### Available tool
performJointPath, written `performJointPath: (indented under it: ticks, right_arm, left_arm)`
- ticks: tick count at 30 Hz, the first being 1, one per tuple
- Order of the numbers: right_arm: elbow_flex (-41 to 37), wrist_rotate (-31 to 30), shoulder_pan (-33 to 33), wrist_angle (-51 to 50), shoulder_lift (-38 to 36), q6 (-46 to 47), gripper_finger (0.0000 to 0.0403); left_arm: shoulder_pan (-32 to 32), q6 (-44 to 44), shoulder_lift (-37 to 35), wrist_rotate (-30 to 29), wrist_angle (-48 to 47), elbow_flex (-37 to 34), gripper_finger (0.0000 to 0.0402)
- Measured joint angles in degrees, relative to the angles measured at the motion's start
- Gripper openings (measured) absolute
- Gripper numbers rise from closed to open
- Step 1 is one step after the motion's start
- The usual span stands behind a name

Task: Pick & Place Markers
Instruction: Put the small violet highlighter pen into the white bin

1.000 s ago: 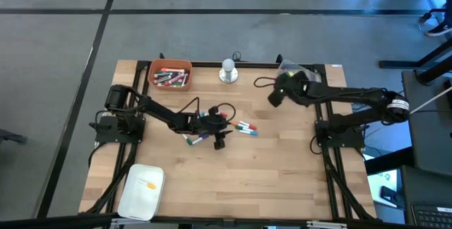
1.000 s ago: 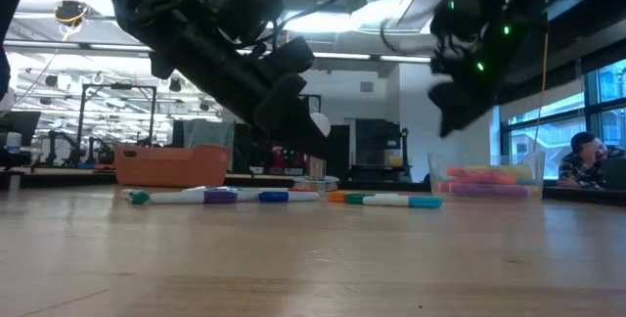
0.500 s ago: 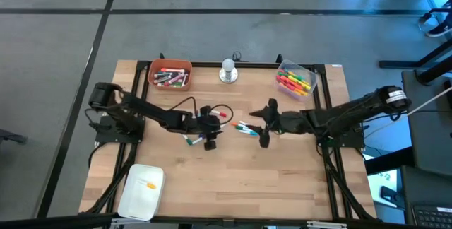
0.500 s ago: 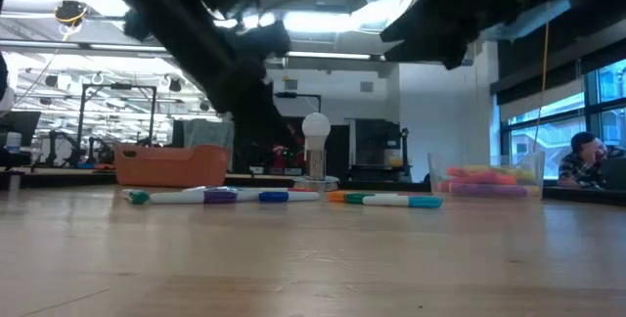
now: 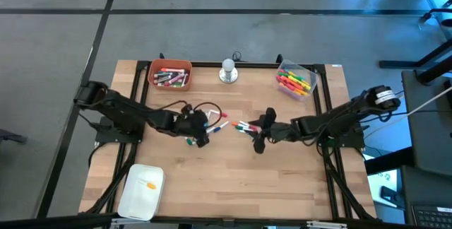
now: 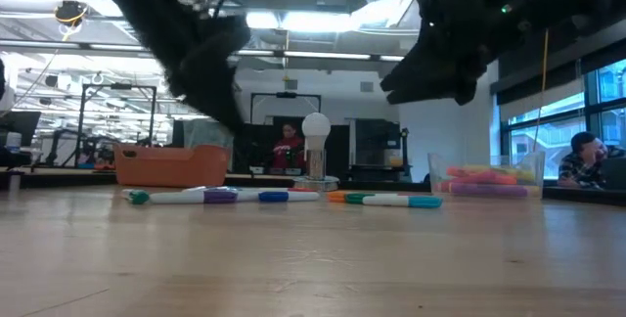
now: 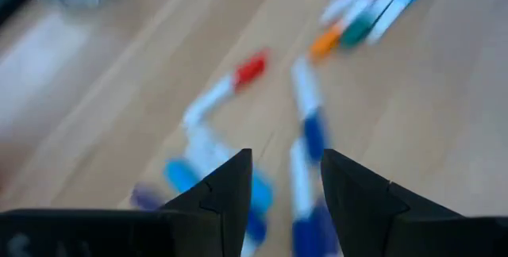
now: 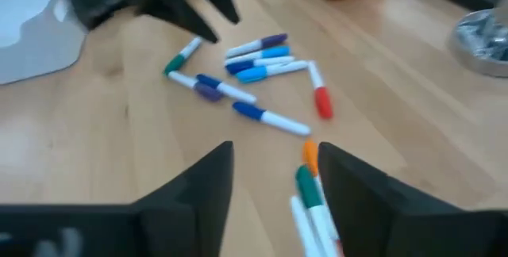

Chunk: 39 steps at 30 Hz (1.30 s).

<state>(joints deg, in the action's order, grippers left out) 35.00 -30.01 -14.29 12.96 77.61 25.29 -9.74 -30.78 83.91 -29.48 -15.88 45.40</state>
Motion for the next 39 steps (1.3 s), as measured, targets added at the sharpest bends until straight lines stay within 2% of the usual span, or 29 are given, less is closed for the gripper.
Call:
performJointPath:
  ticks: [3,6,9,16,21,29,33,39]
  right_arm:
    - [0.0,0.2,-0.6,0.9,2.0,0.1,0.0149]
    - [0.0,1.1,-0.6,0.9,2.6,1.1,0.012]
    - [0.0,3.4,-0.6,1.1,2.5,1.7,0.0103]
    - [0.0,5.6,-0.6,0.9,2.3,2.3,0.0097]
    - [0.0,7.2,-0.6,0.7,2.3,2.8,0.0097]
    - [0.0,7.3,-0.6,0.5,2.3,3.0,0.0097]
    - [0.0,7.3,-0.6,0.5,2.3,3.0,0.0097]
    - [0.0,7.7,-0.6,0.5,2.2,3.0,0.0097]
  left_arm:
    - [1.5,-5.9,1.5,-0.5,-6.7,0.0,0.0145]
    - [4.1,-11.3,2.0,-3.5,-12.2,0.0,0.0145]
    - [6.8,-14.7,2.0,-5.0,-13.4,0.0,0.0145]
    - [10.0,-15.9,4.5,-3.3,-12.1,0.0,0.0145]
    - [11.2,-16.9,8.1,0.9,-12.3,0.0,0.0145]
    - [13.2,-17.5,12.1,1.7,-11.8,0.1,0.0142]
    - [13.1,-15.6,13.7,2.5,-11.4,0.2,0.0115]
    - [12.8,-12.2,12.6,4.4,-12.0,0.2,0.0036]
